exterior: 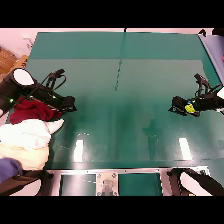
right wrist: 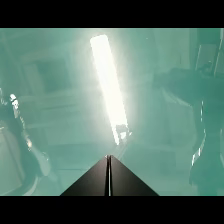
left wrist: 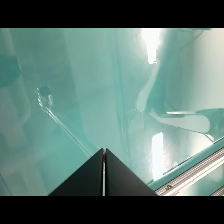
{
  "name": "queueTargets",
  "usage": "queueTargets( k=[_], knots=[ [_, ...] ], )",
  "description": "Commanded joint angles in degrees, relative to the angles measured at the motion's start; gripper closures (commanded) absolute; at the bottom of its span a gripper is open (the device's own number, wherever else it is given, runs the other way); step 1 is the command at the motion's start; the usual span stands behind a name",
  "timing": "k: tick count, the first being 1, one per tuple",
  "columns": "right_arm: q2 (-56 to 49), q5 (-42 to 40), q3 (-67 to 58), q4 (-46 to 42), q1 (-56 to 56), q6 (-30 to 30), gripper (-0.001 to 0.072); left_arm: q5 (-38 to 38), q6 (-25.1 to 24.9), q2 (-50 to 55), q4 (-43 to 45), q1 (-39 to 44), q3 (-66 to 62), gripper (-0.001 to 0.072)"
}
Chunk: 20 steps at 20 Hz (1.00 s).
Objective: Fold the shirts.
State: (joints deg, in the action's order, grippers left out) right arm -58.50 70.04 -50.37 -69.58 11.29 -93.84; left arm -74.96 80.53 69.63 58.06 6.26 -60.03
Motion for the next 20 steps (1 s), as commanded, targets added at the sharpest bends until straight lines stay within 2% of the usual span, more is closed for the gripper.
queueTargets(
  k=[1,3,9,12,15,16,17,19,20],
  knots=[
    [0.04,0.02,0.00,0.00,-0.07,-0.02,0.0695,0.02,0.00,-0.02,0.00,0.00,0.02,0.0688],
    [0.04,-0.52,0.00,0.17,-0.07,-0.04,0.0695,0.24,0.00,-0.02,-0.07,0.00,0.02,0.0688],
    [0.04,-2.14,0.00,0.13,-0.07,-0.02,0.0695,10.80,-0.04,-0.02,-0.33,0.00,0.04,0.0688],
    [0.02,-3.63,0.00,0.15,-0.07,-0.02,0.0695,14.88,-0.02,-0.02,6.84,0.00,0.04,0.0688],
    [0.02,-7.52,0.00,0.15,-0.07,-0.02,0.0695,19.08,0.00,0.07,20.68,-0.02,0.04,0.0683],
    [0.02,-8.13,0.00,0.15,-0.09,-0.02,0.0695,19.34,-0.02,0.15,25.90,-0.02,0.04,0.0377],
    [0.02,-8.61,0.02,0.15,-0.07,-0.02,0.0695,20.06,0.28,0.28,31.32,-0.07,0.11,-0.0002],
    [0.02,-9.18,0.20,0.13,-0.07,0.00,0.0677,19.56,-0.02,0.74,37.90,-0.74,0.22,-0.0013],
    [0.00,-9.18,0.33,0.11,-0.09,0.00,0.0601,18.64,-0.04,1.16,40.59,-1.36,0.22,-0.0013]
  ],
)
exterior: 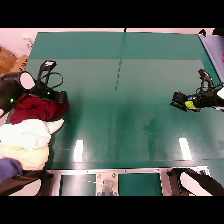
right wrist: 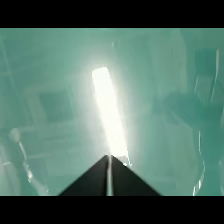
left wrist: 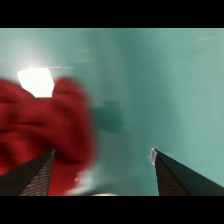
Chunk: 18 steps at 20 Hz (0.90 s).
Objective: Fold the shirts.
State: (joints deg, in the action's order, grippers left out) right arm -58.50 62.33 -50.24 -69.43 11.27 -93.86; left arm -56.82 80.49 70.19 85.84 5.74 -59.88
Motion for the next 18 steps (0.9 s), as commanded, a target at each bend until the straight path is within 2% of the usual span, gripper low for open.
queueTargets(
  k=[1,2,5,9,10,11,12,13,15,17,18],
  knots=[
    [-0.04,-1.46,0.35,-0.02,-0.07,0.02,0.0513,-0.87,0.00,1.29,13.64,-1.79,0.07,-0.0013],
    [-0.17,-1.46,0.46,-0.02,-0.07,0.04,0.0481,-2.62,0.02,2.16,13.27,-2.73,0.07,-0.0013],
    [-0.70,-1.49,0.70,-0.02,-0.07,0.02,0.0482,-7.58,-0.96,5.68,12.50,-3.65,1.60,-0.0013],
    [-1.53,-1.90,0.70,-0.02,-0.07,0.02,0.0482,-3.43,-4.57,9.79,11.78,-3.65,5.88,-0.0013],
    [-1.55,-1.90,0.70,-0.02,-0.04,0.02,0.0483,-1.64,-4.48,10.34,13.46,-3.65,5.84,0.0048],
    [-1.55,-1.88,0.70,0.00,-0.04,0.02,0.0484,-0.22,-4.48,10.34,14.25,-3.65,5.66,0.0267],
    [-1.55,-1.86,0.70,-0.02,-0.04,0.02,0.0485,0.13,-4.50,10.34,14.47,-3.65,4.66,0.0633],
    [-1.55,-1.84,0.70,0.00,-0.04,0.02,0.0504,-0.46,-4.39,10.23,14.34,-3.65,3.15,0.0688],
    [-1.55,-1.68,0.68,0.00,-0.02,0.02,0.0593,-4.37,-4.31,10.12,12.28,-3.30,-2.34,0.0689],
    [-1.55,-1.64,0.68,0.00,0.00,0.02,0.0594,-9.55,-4.57,10.12,10.82,-0.79,-10.34,0.0689],
    [-1.55,-1.64,0.68,-0.02,0.00,0.02,0.0620,-11.98,-4.83,10.12,10.23,1.36,-14.58,0.0689]
  ],
)
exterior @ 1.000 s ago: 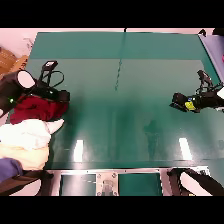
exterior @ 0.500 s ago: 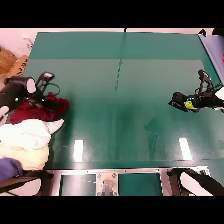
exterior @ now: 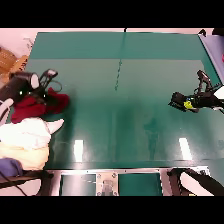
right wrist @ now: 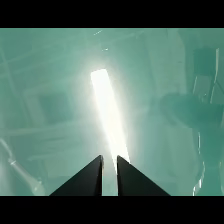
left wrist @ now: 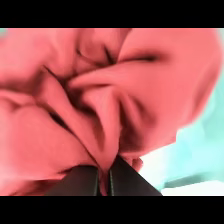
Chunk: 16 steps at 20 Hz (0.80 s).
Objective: Fold the shirts.
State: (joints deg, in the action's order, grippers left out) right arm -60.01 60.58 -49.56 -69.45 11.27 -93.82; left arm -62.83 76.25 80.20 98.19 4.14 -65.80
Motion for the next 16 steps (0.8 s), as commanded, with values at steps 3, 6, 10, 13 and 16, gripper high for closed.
queueTargets(
  k=[3,6,10,13,16],
  knots=[
    [-0.04,0.42,-0.61,0.00,0.15,-0.02,0.0694,-9.88,-1.73,0.11,-5.95,12.76,-20.57,0.0690],
    [-0.02,2.08,-2.84,0.02,2.36,-0.02,0.0694,-7.43,-1.33,0.13,-7.96,24.74,-28.00,0.0690],
    [-0.02,6.67,-6.05,0.04,7.32,-0.02,0.0694,1.97,1.88,1.73,-12.74,35.82,-29.16,0.0689],
    [-0.04,9.38,-6.54,0.00,9.88,-0.02,0.0569,1.66,2.08,7.06,-21.77,37.46,-29.11,0.0673],
    [-0.04,11.47,-6.54,0.00,10.40,-0.02,0.0350,0.00,3.93,11.45,-29.03,37.38,-29.14,-0.0012]
  ],
)
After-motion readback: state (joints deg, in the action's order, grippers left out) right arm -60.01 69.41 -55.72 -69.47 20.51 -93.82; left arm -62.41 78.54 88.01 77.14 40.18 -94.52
